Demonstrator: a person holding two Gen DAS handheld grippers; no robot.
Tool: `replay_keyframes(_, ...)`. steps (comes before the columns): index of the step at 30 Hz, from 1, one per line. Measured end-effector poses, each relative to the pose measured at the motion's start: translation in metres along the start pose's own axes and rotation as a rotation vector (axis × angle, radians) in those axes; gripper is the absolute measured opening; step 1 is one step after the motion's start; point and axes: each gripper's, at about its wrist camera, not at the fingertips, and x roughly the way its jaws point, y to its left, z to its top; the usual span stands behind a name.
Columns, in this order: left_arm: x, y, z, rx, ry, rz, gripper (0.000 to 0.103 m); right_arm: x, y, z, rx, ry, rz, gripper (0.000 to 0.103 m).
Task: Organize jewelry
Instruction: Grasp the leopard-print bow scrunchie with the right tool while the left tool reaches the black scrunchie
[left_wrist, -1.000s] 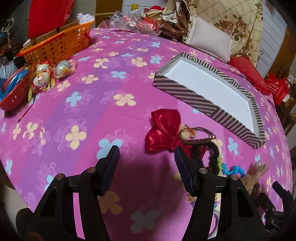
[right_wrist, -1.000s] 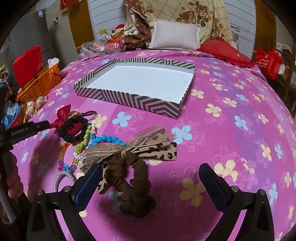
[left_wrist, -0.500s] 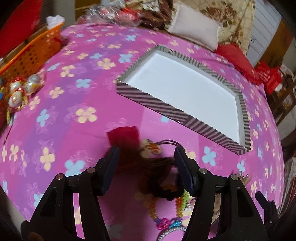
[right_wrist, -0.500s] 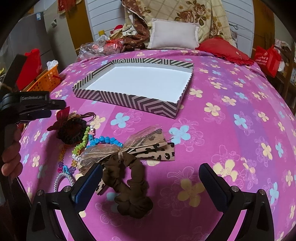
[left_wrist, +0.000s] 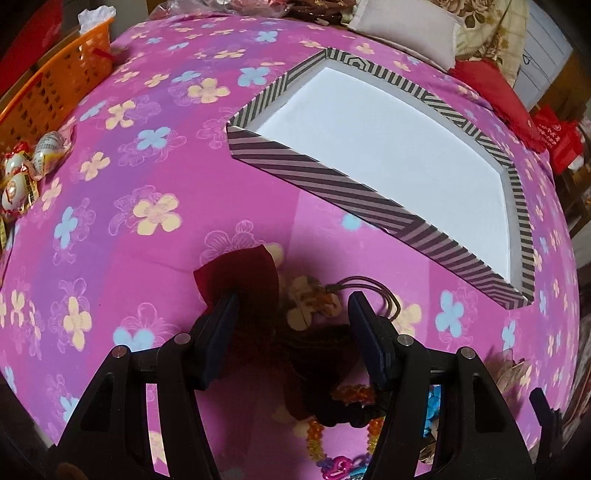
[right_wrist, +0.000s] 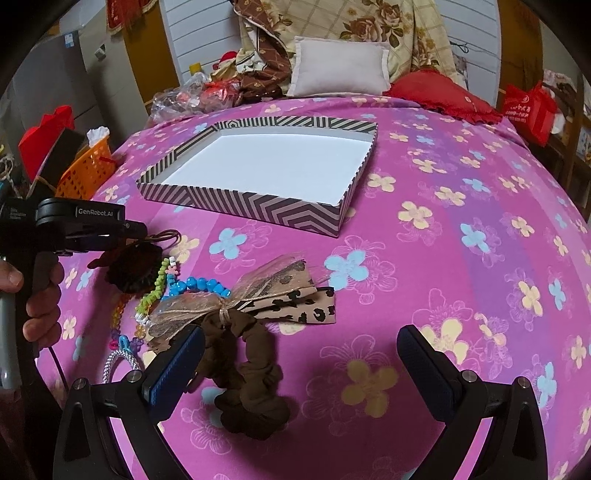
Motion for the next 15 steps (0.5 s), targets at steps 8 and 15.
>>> replay_keyframes(8, -0.005, -0.013, 0.004, 0.038, 0.007, -0.044, 0.061, 0.004, 0.0, 0.002, 0.012, 0.012, 0.01, 0.103)
replay_keyframes(15, 0.004, -0.016, 0.006, 0.05, 0.033, 0.006, 0.061, 0.006, -0.001, 0.002, 0.013, 0.019, 0.013, 0.103)
